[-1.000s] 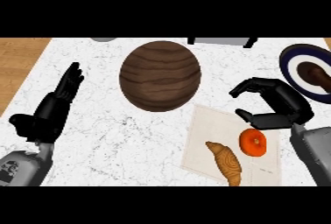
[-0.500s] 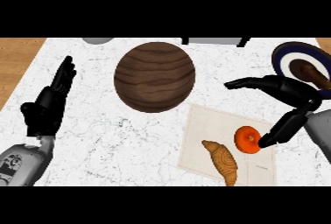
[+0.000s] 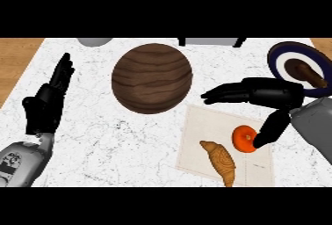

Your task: Pick the croissant from the placemat and place it in the bowl

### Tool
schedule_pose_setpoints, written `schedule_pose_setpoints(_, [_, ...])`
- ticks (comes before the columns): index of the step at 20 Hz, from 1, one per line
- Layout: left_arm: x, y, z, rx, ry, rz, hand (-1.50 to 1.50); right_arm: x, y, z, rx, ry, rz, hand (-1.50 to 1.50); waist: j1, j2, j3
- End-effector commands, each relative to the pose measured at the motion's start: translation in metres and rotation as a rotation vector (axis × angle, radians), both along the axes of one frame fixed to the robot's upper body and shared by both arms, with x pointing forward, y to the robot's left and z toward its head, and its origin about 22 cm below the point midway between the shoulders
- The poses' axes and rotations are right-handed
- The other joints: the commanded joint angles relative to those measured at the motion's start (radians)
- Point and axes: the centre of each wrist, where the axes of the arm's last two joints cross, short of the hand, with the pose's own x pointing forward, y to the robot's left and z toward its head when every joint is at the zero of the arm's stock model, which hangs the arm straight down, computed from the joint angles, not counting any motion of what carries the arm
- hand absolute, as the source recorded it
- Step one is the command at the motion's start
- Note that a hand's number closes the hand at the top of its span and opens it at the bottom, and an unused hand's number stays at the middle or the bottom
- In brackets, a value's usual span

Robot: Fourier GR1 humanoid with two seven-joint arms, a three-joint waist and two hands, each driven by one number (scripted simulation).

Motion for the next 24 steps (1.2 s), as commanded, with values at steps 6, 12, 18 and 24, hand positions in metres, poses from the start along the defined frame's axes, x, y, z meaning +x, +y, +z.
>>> schedule_pose_setpoints(6, [-0.012,0.005,-0.005,0.001,0.002,0.031,0.00,-0.008,0.048,-0.009,-0.251,0.007,0.268,-1.50,-0.018,-0.007,-0.002])
schedule_pose_setpoints(12, [-0.003,0.007,-0.001,0.006,0.007,0.030,0.00,-0.038,0.048,-0.035,-0.346,-0.015,0.345,-1.50,-0.041,-0.008,-0.002])
schedule_pose_setpoints(18, [-0.004,0.000,-0.003,0.014,0.006,0.048,0.00,-0.048,0.091,-0.067,-0.521,-0.129,0.304,-1.50,-0.034,-0.007,-0.002])
schedule_pose_setpoints(24, [-0.021,-0.002,0.005,0.005,0.020,0.047,0.00,-0.047,0.076,-0.090,-0.556,-0.118,0.293,-1.50,-0.032,-0.008,-0.002])
